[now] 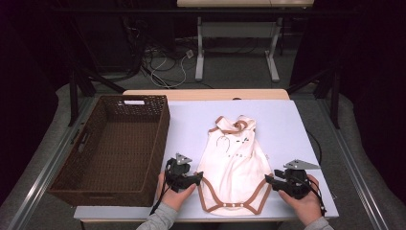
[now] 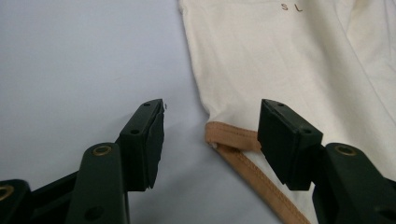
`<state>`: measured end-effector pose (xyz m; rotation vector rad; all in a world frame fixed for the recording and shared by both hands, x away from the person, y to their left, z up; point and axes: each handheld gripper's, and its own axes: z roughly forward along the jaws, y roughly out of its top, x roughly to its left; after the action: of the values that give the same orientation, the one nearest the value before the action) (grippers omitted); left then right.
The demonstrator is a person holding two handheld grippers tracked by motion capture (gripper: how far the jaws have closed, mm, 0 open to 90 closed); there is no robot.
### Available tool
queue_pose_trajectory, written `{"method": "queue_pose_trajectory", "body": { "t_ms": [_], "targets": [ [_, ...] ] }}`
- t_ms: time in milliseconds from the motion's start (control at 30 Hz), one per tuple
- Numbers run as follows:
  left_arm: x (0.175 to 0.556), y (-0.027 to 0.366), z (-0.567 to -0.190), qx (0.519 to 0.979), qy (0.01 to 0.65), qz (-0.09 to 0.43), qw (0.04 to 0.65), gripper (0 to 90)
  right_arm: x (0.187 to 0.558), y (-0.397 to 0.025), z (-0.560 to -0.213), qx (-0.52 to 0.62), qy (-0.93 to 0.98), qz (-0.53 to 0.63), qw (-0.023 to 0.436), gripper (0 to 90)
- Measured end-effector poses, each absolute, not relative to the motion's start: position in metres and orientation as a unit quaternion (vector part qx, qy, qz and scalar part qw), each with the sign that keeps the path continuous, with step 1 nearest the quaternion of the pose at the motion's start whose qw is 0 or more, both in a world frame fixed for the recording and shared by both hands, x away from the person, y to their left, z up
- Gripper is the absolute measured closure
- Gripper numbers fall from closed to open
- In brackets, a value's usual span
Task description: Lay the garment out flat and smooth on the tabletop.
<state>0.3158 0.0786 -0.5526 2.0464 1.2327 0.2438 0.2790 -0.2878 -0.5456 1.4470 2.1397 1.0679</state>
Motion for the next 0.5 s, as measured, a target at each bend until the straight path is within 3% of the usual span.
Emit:
{"method": "queue_pose_trajectory", "body": {
  "t_ms": [233,500],
  "targets": [
    [0.319,0.077,-0.555,0.796,0.48,0.089,0.359,47.6,0.292,-0.288,-0.553,0.525,0.75,0.364,0.17,53.8],
    [0.317,0.073,-0.555,0.809,0.464,0.1,0.346,72.9,0.296,-0.287,-0.557,0.526,0.754,0.355,0.169,75.0]
  ]
}}
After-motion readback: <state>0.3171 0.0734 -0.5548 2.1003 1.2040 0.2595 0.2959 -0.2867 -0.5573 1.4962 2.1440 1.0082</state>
